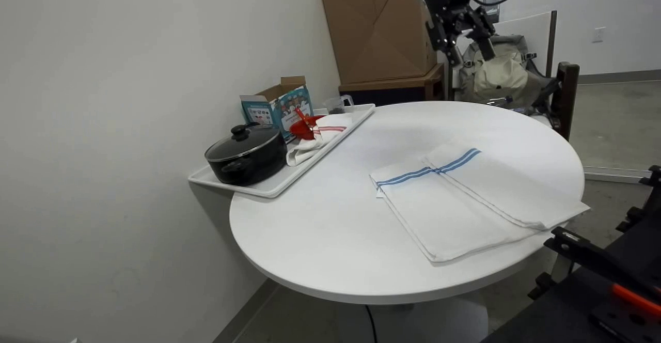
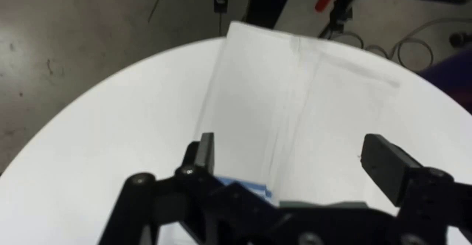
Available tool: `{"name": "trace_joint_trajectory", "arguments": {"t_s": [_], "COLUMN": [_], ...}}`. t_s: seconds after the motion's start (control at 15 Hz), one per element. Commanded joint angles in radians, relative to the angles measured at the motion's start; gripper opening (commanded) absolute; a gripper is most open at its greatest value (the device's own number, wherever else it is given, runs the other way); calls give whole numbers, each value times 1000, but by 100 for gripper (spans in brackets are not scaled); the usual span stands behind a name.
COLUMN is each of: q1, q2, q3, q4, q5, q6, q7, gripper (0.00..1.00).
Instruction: Fold the towel three times
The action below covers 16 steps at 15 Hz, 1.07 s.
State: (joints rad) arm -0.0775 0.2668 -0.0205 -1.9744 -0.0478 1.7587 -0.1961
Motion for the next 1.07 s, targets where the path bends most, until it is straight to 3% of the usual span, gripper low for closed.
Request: {"name": "trace_joint_trajectory", "arguments": {"t_s": [0.0,0.27,1.0], "q1": [15,41,33], "q2": [-17,8,-33], "q3": [12,25,18], "q4": [88,148,90], "q5": [88,137,97], "q6": [51,124,86], "q7": [56,135,85], "gripper": [100,100,100]}}
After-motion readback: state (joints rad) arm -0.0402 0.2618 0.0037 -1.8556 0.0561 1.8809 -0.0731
